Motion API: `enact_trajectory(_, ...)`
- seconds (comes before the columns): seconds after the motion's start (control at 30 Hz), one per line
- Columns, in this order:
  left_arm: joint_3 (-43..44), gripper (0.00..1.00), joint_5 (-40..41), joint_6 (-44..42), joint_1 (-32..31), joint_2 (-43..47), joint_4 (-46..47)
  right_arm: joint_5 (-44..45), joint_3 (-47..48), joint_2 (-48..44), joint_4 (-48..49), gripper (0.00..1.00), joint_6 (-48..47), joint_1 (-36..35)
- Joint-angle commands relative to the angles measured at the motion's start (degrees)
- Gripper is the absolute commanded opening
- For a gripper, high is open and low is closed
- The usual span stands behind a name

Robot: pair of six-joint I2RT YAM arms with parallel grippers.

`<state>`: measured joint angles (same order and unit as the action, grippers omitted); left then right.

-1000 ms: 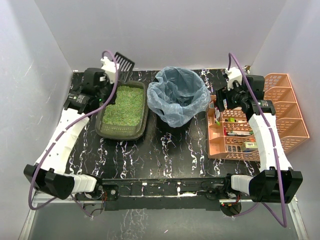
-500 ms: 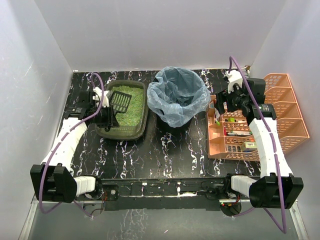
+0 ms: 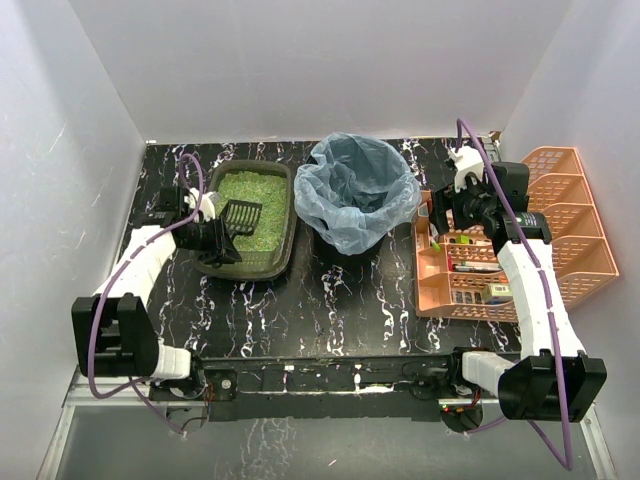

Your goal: Clean the litter box

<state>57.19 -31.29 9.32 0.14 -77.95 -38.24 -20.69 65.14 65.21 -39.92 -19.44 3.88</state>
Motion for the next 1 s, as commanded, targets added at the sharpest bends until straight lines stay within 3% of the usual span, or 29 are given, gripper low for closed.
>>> enact_trajectory(0.0, 0.50, 0.11, -4.75, 1.12, 1.68, -2.92, -0.44, -0.11, 0.08, -1.46, 2.56, 0.75, -0.47, 0.25)
enact_trajectory(0.5, 3.33, 0.15, -6.49, 1.87, 3.76, -11.36, -2.71, -0.58, -0.15, -0.73, 3.10, 0.75, 0.45, 0.25)
enact_trajectory(0.97, 5.26, 0.33, -6.02, 0.42, 3.87, -12.25, -5.70, -0.67, -2.02, -0.74, 4.27, 0.75, 0.46, 0.25)
